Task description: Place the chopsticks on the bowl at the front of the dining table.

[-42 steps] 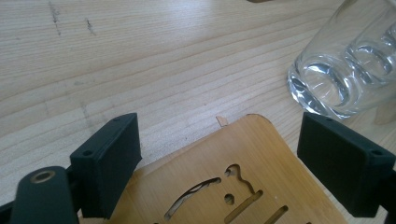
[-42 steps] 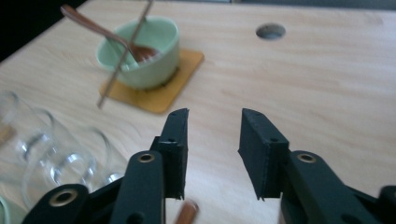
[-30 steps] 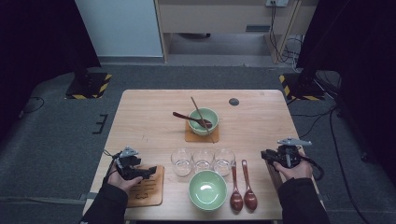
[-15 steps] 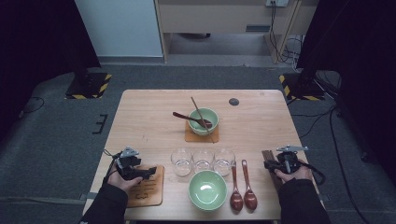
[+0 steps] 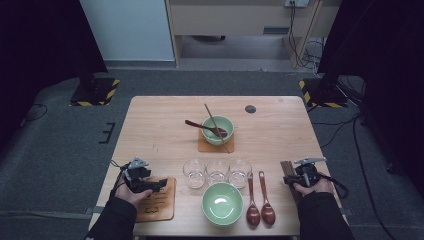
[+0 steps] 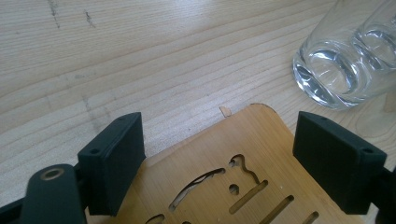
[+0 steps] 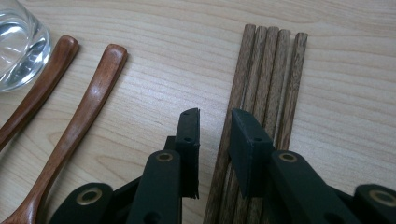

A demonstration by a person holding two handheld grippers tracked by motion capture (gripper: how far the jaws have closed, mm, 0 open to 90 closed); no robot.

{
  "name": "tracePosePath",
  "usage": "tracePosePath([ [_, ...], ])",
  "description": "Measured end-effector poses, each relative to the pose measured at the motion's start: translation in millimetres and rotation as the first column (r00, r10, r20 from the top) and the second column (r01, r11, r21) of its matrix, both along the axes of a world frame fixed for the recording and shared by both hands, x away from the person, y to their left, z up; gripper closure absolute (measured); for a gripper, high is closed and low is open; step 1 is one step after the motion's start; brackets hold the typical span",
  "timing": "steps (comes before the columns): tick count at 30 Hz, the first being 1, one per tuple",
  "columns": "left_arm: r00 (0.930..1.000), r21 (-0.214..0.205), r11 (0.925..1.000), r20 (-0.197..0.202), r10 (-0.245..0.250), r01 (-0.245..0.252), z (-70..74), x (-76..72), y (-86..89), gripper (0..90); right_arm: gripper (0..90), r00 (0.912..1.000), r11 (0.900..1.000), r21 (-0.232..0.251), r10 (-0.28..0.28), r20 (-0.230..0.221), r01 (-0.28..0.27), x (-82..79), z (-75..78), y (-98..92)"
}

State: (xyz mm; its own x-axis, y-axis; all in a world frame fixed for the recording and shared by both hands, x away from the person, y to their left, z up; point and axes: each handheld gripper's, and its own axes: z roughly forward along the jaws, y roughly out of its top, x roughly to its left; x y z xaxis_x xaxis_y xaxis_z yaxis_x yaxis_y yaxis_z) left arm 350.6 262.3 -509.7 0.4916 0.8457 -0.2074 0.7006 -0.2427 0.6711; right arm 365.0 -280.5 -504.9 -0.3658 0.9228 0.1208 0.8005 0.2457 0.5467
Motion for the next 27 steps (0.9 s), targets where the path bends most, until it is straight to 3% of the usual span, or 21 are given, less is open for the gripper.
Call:
tracePosePath([
  [16,1.0000,0.001,1.0000,0.000,0.000,0.000,-0.2,0.2,0.1,16.2,73.4,1.0000,0.9999,-0.012,0.003,-0.002,-0.003,0.2,-0.5,1.3],
  [27,1.0000,0.002,1.0000,-0.001,-0.001,0.001,-0.2,0.2,0.2,16.2,73.9,0.9991,0.9993,-0.028,0.024,-0.034,-0.025,-0.1,-3.2,5.1],
])
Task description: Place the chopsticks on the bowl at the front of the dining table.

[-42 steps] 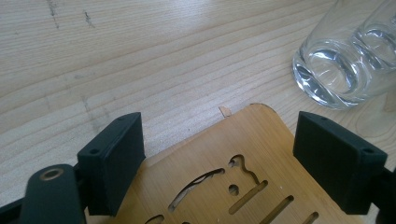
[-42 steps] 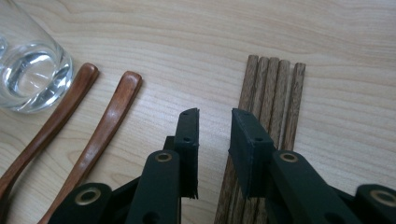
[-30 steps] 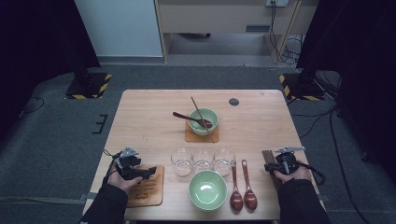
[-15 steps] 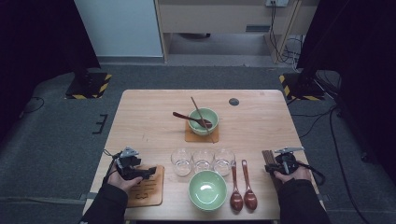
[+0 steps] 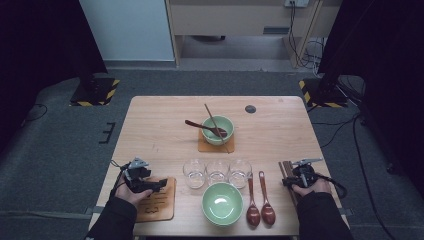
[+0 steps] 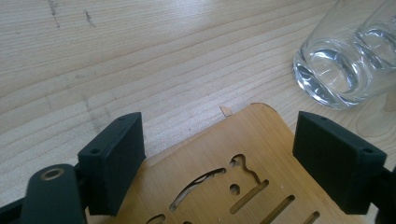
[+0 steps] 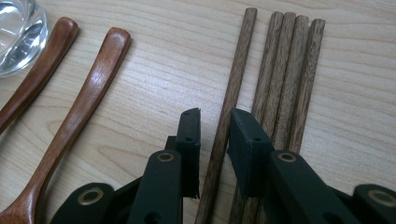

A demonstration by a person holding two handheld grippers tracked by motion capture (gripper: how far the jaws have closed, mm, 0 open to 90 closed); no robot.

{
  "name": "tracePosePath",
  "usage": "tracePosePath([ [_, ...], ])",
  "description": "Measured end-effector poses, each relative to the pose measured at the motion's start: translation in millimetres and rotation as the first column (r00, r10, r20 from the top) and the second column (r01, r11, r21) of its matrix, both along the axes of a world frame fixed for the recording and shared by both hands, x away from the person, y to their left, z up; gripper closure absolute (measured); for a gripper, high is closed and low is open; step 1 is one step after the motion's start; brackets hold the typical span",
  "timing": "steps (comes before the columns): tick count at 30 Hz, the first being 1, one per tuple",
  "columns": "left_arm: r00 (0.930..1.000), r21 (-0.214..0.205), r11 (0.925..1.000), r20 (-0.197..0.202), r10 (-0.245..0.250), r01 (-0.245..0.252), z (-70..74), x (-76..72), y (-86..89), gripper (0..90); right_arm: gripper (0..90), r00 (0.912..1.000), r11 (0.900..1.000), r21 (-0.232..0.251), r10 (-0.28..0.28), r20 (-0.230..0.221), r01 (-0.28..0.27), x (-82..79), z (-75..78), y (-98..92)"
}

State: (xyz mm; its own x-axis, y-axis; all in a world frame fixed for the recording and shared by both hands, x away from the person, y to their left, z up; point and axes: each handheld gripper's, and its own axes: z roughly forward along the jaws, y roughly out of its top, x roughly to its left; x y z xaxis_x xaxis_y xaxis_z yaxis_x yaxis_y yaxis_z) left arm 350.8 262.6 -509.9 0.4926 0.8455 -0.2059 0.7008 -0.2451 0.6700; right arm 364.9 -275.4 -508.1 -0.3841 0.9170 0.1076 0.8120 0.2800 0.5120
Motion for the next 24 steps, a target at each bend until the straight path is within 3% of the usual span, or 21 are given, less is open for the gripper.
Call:
tracePosePath([
  [12,1.0000,0.002,1.0000,0.000,-0.001,0.001,0.0,0.0,0.1,16.3,73.6,0.9998,0.9980,-0.060,0.020,-0.010,-0.020,-2.6,2.0,5.4],
  [24,1.0000,0.003,1.0000,0.001,-0.001,0.001,0.1,-0.1,0.0,16.4,82.5,0.9993,0.9961,-0.080,-0.036,0.008,0.036,-4.6,1.3,7.5],
])
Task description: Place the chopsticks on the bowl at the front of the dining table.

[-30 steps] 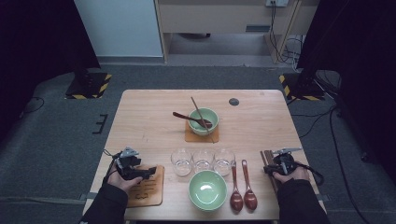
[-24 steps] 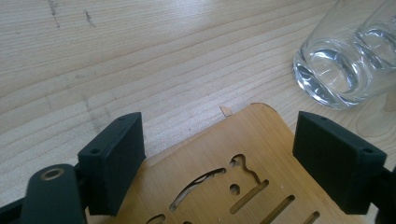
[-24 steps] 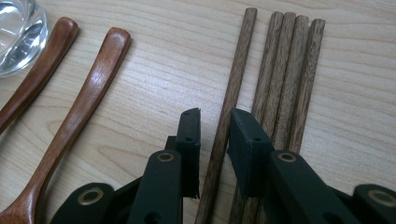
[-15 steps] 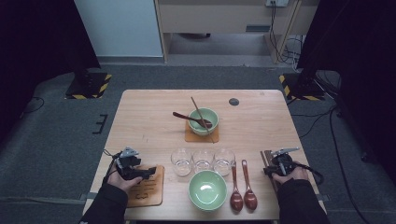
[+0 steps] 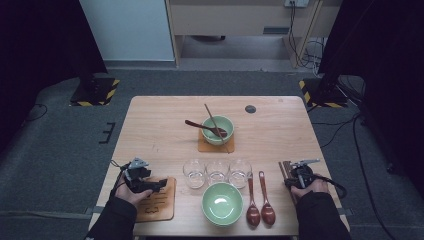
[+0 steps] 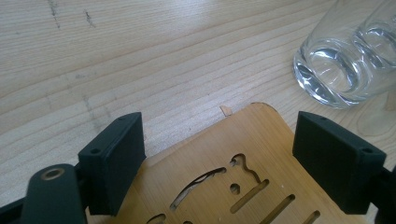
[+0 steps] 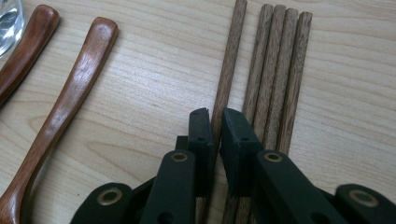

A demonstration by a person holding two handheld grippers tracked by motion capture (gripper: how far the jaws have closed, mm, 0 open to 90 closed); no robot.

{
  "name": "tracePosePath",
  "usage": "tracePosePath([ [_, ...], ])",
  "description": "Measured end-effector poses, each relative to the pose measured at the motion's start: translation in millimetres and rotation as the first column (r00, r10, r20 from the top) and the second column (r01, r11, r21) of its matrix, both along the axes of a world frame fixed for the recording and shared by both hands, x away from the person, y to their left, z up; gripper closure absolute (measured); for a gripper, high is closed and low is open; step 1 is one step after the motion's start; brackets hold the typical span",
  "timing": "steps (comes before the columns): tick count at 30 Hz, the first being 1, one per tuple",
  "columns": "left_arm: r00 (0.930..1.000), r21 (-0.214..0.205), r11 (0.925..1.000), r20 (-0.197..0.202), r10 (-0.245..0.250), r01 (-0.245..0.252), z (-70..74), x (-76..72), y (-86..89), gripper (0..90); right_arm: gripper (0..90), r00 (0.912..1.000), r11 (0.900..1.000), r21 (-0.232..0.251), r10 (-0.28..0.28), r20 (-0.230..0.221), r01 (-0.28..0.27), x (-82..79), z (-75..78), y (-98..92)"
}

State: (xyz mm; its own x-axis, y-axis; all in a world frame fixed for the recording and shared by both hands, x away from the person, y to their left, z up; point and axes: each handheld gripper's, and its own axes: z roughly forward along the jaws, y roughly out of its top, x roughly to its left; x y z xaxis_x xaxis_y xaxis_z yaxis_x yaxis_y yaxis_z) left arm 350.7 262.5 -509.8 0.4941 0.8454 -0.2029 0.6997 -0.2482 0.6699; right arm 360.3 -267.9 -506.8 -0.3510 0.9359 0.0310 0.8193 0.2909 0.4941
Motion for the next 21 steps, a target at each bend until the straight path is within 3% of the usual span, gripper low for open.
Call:
tracePosePath([
  [5,1.0000,0.001,1.0000,-0.001,0.000,0.000,-0.1,0.1,0.2,16.4,83.0,0.9998,0.9998,-0.006,-0.020,0.005,0.020,-0.2,-0.2,1.8],
  [14,1.0000,0.002,1.0000,-0.001,0.001,-0.001,-0.2,0.0,0.1,16.4,83.0,0.9997,0.9997,-0.024,-0.007,0.025,0.007,-1.9,-0.9,4.7],
  [21,1.0000,0.001,1.0000,0.000,0.001,-0.001,0.0,0.1,0.4,16.4,84.1,0.9989,0.9992,-0.001,-0.040,0.027,0.040,-1.3,-1.5,4.4],
])
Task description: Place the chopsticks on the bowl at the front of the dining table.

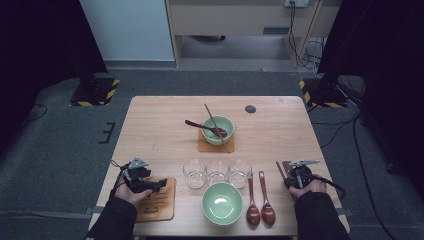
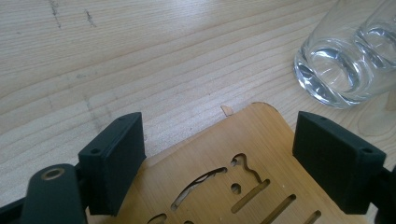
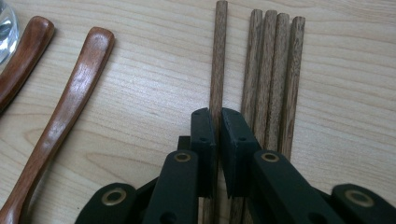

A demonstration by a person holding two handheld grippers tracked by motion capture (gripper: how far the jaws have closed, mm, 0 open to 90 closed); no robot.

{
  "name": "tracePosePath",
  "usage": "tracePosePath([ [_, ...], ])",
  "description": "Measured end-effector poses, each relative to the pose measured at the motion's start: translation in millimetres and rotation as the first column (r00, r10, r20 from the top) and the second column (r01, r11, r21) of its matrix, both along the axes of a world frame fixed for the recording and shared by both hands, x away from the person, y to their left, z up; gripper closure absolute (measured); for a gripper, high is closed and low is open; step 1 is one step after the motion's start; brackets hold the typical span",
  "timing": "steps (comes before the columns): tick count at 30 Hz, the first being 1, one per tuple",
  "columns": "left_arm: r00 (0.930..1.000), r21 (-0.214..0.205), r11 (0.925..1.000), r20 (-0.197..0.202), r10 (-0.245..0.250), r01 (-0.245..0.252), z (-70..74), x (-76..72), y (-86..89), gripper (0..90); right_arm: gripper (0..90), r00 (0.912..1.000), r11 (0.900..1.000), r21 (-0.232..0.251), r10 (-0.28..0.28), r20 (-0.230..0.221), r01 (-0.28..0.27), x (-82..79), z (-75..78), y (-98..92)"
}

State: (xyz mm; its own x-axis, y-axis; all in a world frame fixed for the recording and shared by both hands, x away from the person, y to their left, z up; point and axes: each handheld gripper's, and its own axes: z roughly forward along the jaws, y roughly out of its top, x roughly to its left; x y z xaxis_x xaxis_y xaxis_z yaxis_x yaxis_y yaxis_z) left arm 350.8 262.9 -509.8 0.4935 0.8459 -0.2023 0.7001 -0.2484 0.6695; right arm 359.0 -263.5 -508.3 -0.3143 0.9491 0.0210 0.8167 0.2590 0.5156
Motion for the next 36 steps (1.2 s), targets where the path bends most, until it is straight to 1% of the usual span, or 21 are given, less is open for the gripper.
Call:
tracePosePath([
  [3,1.0000,0.001,1.0000,0.001,0.000,0.000,0.2,0.1,0.3,16.4,84.3,1.0000,0.9998,0.015,-0.010,0.000,0.010,1.8,0.4,-0.5],
  [5,1.0000,0.001,1.0000,0.001,0.000,0.000,0.1,0.2,0.5,16.5,84.3,0.9997,0.9993,0.035,-0.015,0.021,0.014,2.4,3.2,-1.1],
  [7,1.0000,0.002,1.0000,0.000,0.000,0.000,-0.1,0.3,0.5,16.5,84.3,0.9989,0.9976,0.068,-0.016,0.045,0.013,2.6,6.2,-2.7],
  [9,1.0000,0.002,1.0000,0.001,0.000,0.000,0.1,0.2,0.4,16.5,84.3,0.9980,0.9937,0.110,-0.025,0.059,0.019,2.5,8.9,-4.3],
  [12,1.0000,0.002,1.0000,0.000,0.000,0.000,0.0,0.3,0.4,16.5,84.3,0.9967,0.9856,0.169,-0.026,0.077,0.013,2.5,11.6,-6.6],
  [16,1.0000,0.002,1.0000,0.001,0.000,0.000,0.1,0.4,0.7,16.6,84.3,0.9936,0.9754,0.221,-0.028,0.109,0.003,3.2,15.2,-8.1],
  [21,1.0000,0.002,1.0000,0.001,0.000,0.000,0.2,0.3,0.5,16.5,84.3,0.9905,0.9652,0.261,-0.024,0.136,-0.012,3.2,19.5,-8.1],
  [23,1.0000,0.001,1.0000,0.001,0.001,-0.001,0.1,0.4,0.6,16.5,84.3,0.9877,0.9597,0.280,-0.022,0.155,-0.023,3.5,21.5,-8.3],
  [25,1.0000,0.002,1.0000,0.001,0.000,0.000,0.0,0.4,0.7,16.5,84.4,0.9853,0.9500,0.311,-0.023,0.169,-0.031,3.9,23.0,-8.7],
  [30,1.0000,0.002,1.0000,0.001,0.000,0.000,0.1,0.4,0.6,16.5,84.3,0.9810,0.9337,0.355,-0.028,0.192,-0.043,4.6,26.6,-9.6],
  [33,1.0000,0.002,1.0000,0.001,0.001,-0.001,-0.1,0.6,0.6,16.6,84.3,0.9781,0.9190,0.392,-0.043,0.204,-0.042,5.6,30.0,-10.5],
  [36,1.0000,0.002,1.0000,0.001,0.001,-0.001,-0.1,0.7,0.6,16.6,84.4,0.9770,0.9090,0.415,-0.054,0.206,-0.037,6.8,32.5,-10.9],
])
